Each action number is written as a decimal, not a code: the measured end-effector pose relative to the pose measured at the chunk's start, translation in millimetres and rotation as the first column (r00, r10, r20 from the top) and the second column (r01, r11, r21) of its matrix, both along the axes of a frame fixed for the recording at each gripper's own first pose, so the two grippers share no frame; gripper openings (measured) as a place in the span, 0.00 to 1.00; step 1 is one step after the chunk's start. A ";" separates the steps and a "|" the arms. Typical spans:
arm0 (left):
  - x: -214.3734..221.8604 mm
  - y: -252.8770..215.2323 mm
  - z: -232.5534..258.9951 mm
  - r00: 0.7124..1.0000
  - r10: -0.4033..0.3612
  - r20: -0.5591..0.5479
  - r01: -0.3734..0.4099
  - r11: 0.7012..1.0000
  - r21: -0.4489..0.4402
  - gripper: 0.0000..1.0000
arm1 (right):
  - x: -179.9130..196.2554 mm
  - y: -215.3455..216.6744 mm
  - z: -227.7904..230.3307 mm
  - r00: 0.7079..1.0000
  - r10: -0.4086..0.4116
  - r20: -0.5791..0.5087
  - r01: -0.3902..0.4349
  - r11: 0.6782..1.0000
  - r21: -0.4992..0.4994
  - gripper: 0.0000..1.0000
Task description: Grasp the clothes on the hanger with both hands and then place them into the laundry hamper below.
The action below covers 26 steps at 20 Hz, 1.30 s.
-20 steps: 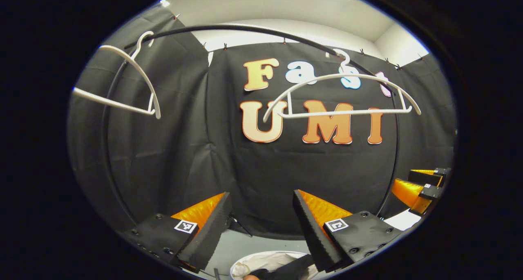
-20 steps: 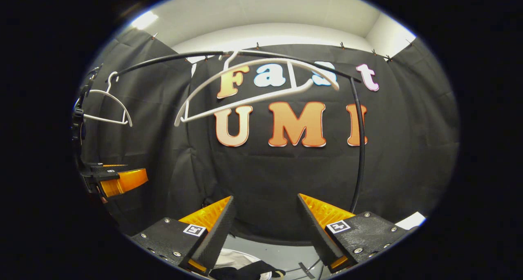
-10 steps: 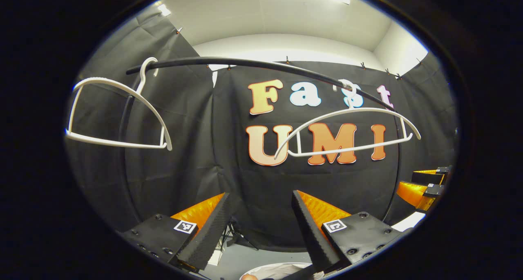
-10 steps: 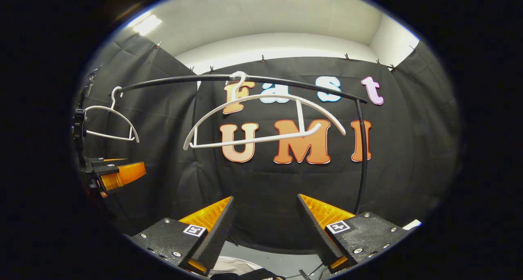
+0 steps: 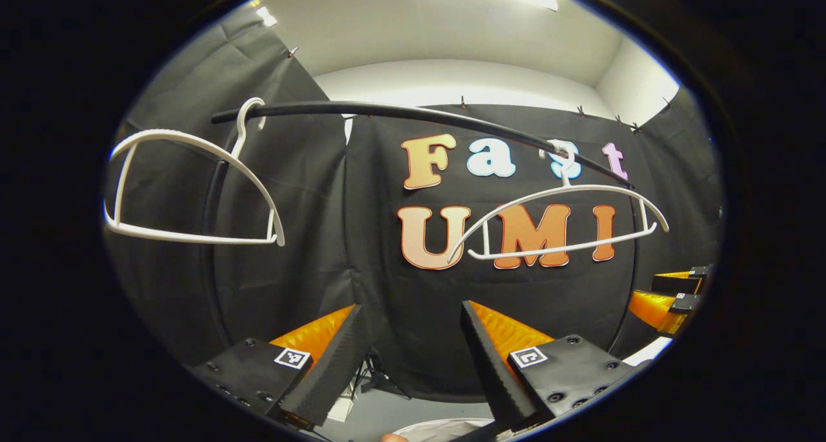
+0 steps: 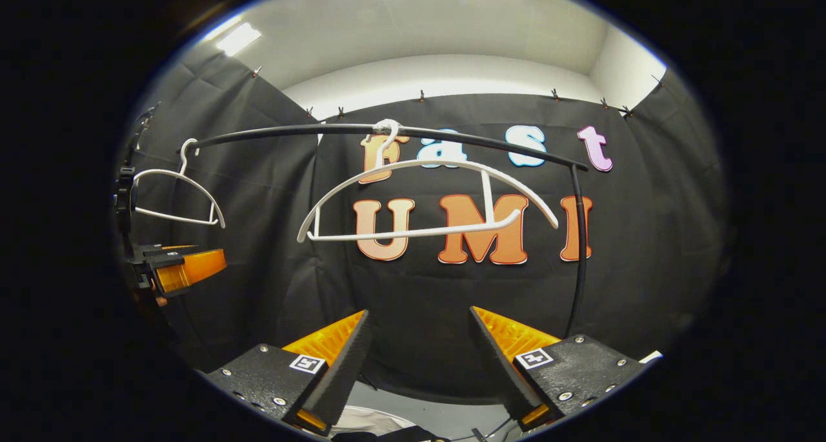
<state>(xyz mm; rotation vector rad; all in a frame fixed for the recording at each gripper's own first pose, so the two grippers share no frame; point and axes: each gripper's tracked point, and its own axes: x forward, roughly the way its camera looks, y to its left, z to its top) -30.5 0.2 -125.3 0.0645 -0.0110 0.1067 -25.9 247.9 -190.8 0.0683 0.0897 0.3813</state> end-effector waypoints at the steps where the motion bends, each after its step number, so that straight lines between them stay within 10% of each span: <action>1: -0.5 -1.0 -0.7 1.000 -0.001 -0.002 0.001 1.000 0.002 0.97 | -0.3 1.0 -0.4 1.000 0.002 -0.004 -0.002 1.000 0.001 0.92; 26: -9.7 -13.6 14.0 1.000 -0.002 0.030 0.002 1.000 -0.008 0.94 | -6.6 -0.5 2.8 1.000 -0.004 0.000 0.004 1.000 0.005 0.92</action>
